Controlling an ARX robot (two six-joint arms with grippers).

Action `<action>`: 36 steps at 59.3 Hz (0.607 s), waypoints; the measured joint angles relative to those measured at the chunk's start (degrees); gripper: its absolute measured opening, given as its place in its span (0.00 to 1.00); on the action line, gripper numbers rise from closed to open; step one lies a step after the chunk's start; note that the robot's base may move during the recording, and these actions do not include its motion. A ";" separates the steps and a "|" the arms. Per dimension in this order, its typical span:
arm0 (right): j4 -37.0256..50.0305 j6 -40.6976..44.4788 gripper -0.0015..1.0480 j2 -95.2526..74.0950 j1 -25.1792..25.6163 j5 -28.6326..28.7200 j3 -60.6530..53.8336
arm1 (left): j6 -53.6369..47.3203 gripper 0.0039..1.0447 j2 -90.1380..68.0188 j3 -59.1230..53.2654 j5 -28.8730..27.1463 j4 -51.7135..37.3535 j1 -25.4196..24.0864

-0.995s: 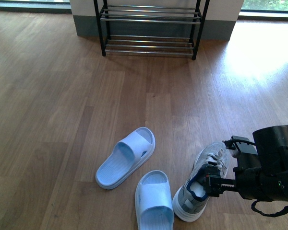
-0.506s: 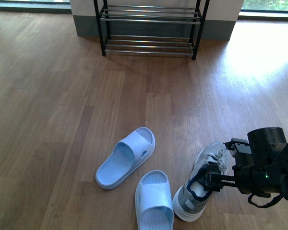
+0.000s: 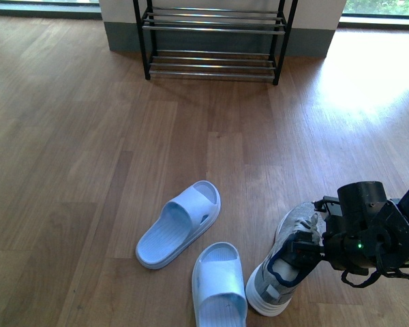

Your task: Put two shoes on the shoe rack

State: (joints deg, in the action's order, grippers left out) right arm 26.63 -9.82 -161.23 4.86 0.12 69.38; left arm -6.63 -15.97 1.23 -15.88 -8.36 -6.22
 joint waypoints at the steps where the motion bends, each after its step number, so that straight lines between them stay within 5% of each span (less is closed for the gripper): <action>1: -0.13 0.02 0.56 -0.02 -0.02 -0.15 0.07 | 0.00 0.01 0.00 0.00 -0.02 0.00 0.00; 24: 1.05 3.50 0.05 -0.26 1.86 -4.04 -0.87 | 0.00 0.01 0.00 0.00 -0.02 0.00 0.00; 36: 5.20 11.41 0.04 4.76 5.81 -7.89 -6.16 | 0.00 0.01 0.00 0.00 -0.02 0.00 0.00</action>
State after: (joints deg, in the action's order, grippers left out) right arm 31.83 1.58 -156.46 10.68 -7.77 63.22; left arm -6.63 -15.97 1.23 -15.90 -8.36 -6.22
